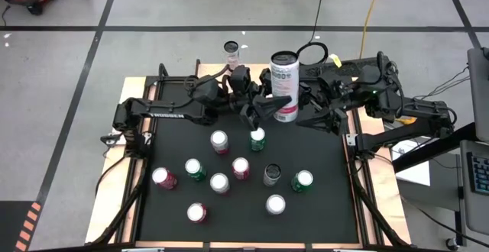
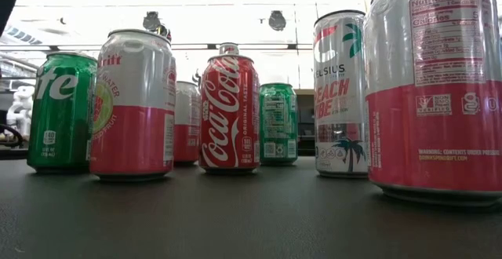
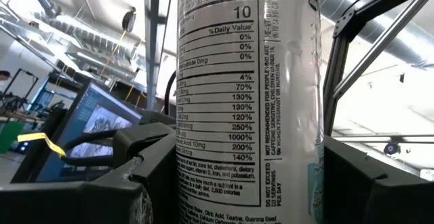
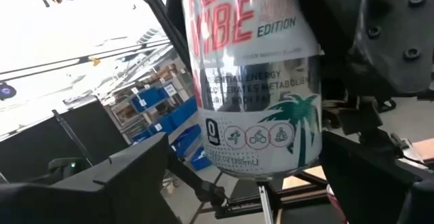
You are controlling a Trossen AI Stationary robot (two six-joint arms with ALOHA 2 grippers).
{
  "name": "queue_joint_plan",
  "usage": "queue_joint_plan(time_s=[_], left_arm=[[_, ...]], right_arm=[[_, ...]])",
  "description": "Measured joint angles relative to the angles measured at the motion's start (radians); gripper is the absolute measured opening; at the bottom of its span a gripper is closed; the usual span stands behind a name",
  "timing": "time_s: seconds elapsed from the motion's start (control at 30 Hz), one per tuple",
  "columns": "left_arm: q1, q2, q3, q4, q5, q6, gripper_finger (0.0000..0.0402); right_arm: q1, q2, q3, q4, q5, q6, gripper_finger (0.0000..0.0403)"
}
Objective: Place canned beverage on shelf
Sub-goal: Put the top white pink soda can aligned with the other white pink soda can on the shelf
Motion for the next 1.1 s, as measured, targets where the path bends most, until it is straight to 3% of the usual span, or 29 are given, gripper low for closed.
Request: queue_joint_plan(time_s=[0.67,1.1], left_arm=[[0.0,-0.002,0.002,-0.134,0.05,-0.008,0.026],[-0.001,0.001,0.002,-0.159,0.053,-0.01,0.026]], right_arm=[[-0.001,0.001,-0.002,-0.001,-0.048,0.005,0.0346],[-0.001,0.009,-0.002,-0.01,-0.044,-0.023,0.0239]])
